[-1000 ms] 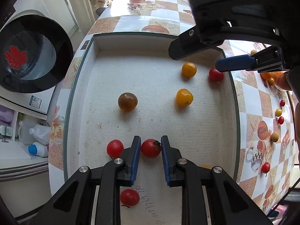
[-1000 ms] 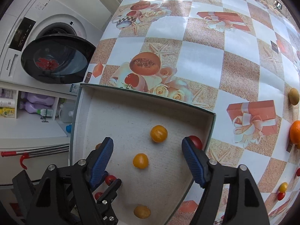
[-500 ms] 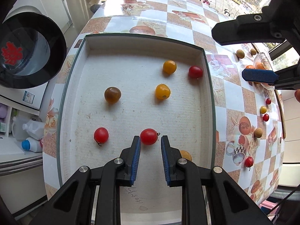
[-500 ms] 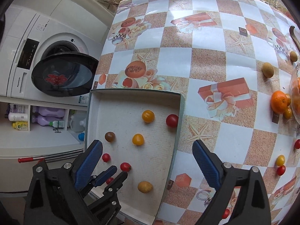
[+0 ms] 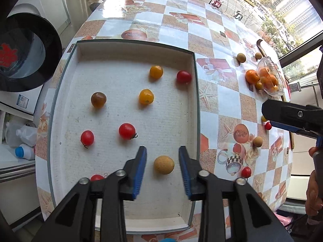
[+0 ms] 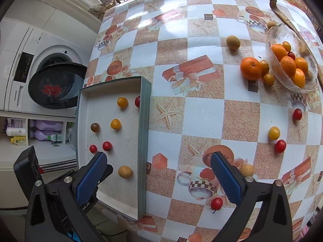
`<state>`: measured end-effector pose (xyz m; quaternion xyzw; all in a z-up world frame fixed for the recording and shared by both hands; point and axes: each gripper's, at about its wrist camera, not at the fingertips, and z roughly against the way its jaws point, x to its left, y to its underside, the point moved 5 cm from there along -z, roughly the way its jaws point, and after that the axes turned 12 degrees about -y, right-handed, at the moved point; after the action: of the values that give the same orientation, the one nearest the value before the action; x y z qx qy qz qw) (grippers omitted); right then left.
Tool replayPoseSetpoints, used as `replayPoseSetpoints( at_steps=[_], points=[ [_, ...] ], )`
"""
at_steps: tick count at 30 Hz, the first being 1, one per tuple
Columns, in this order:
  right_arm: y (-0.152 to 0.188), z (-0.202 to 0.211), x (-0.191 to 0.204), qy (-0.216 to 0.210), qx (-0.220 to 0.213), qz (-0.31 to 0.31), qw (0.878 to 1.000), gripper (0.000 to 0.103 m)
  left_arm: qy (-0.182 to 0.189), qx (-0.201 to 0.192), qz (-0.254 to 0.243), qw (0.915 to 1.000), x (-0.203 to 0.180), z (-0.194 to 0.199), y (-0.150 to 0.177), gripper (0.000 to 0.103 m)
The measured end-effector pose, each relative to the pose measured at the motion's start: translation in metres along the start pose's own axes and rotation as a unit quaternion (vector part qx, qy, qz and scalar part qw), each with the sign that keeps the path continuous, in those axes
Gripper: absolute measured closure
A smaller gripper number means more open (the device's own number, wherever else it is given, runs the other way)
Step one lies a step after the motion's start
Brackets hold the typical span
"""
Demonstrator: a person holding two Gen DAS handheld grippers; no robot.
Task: Organize fruits
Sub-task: 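Move both grippers back toward the remaining red tomatoes on the table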
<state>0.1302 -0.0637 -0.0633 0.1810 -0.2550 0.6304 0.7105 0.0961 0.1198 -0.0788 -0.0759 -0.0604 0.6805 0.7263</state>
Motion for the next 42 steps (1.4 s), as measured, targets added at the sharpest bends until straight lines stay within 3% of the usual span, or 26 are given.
replayPoseSetpoints(
  at_steps=[1,2,8,14,17,25,31,42],
  points=[
    [0.003,0.002,-0.004,0.001,-0.002,-0.003,1.000,0.000,-0.002,-0.013,0.002,0.9999,-0.002,0.005,-0.001,0.001],
    [0.007,0.005,-0.007,0.004,-0.003,-0.005,1.000,0.000,-0.006,-0.029,0.003,0.9996,-0.003,0.011,-0.003,0.000],
    [0.030,0.026,-0.033,0.026,-0.012,-0.014,1.000,0.000,-0.017,-0.011,-0.027,0.9994,-0.025,0.016,-0.006,0.000],
    [0.060,0.051,-0.085,0.052,-0.018,-0.066,0.996,0.000,-0.018,-0.007,-0.068,0.9975,-0.063,0.020,0.001,0.000],
    [0.076,0.062,-0.116,0.080,-0.017,-0.091,0.992,0.000,-0.010,-0.002,-0.086,0.9962,-0.086,0.019,0.008,0.000],
    [0.100,0.079,-0.169,0.118,-0.019,-0.132,0.984,0.000,-0.037,-0.002,-0.152,0.9877,-0.145,0.005,0.040,0.000],
    [0.088,0.075,-0.180,0.140,-0.018,-0.106,0.984,0.001,-0.058,0.004,-0.155,0.9862,-0.170,-0.016,0.056,0.000],
    [0.030,0.043,-0.181,0.169,-0.021,-0.032,0.985,0.001,-0.097,0.005,-0.121,0.9879,-0.188,-0.049,0.068,0.000]
  ],
)
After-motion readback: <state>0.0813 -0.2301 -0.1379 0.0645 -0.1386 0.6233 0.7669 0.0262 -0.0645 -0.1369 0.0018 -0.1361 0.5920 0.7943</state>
